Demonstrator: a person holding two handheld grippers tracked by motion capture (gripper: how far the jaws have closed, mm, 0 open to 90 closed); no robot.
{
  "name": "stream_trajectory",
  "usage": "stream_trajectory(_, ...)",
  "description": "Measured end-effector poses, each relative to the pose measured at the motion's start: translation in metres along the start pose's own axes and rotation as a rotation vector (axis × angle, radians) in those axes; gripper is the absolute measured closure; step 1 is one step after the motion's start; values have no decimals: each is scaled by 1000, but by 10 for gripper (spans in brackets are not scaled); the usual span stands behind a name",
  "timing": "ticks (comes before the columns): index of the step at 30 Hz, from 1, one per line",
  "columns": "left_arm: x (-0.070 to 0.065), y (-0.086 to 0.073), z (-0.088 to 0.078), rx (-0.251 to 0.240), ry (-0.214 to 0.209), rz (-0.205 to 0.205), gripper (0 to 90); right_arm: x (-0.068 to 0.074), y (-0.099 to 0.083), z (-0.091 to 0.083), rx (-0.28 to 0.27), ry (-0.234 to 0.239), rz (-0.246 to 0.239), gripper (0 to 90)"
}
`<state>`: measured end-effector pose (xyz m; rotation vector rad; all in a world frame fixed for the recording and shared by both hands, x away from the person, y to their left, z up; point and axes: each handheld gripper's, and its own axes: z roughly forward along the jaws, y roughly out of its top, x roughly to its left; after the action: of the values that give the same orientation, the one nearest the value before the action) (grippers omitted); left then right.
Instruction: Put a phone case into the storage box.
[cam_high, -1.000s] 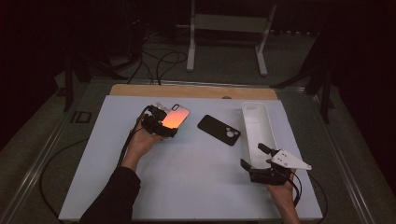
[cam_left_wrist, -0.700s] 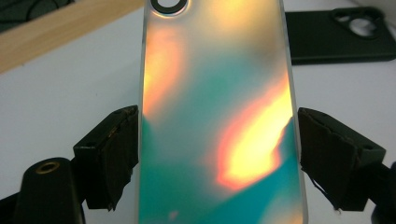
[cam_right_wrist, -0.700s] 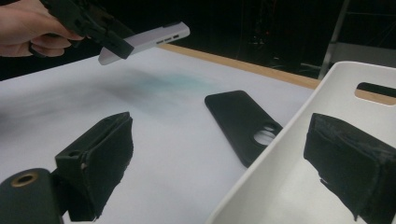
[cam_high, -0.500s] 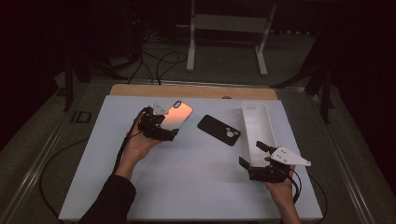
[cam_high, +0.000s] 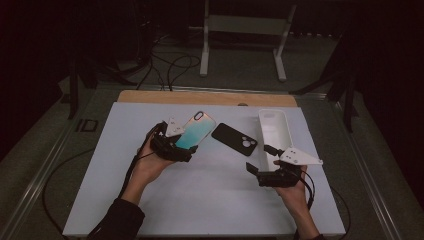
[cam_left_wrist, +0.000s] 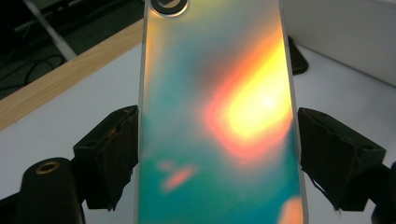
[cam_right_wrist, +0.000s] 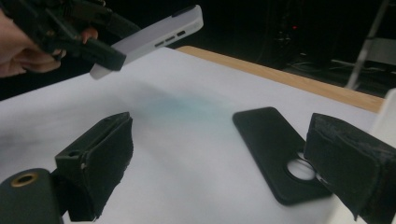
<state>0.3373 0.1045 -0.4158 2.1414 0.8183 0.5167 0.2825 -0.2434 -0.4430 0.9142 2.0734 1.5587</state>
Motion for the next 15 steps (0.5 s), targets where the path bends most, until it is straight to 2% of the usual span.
stream_trajectory(8,-20,-1,-8,-44,-24,38,169,3,14,16,18,47,20,82)
stream_trajectory(15,-36,1,-6,-64,-57,65,169,13,31,34,36,93,29,82)
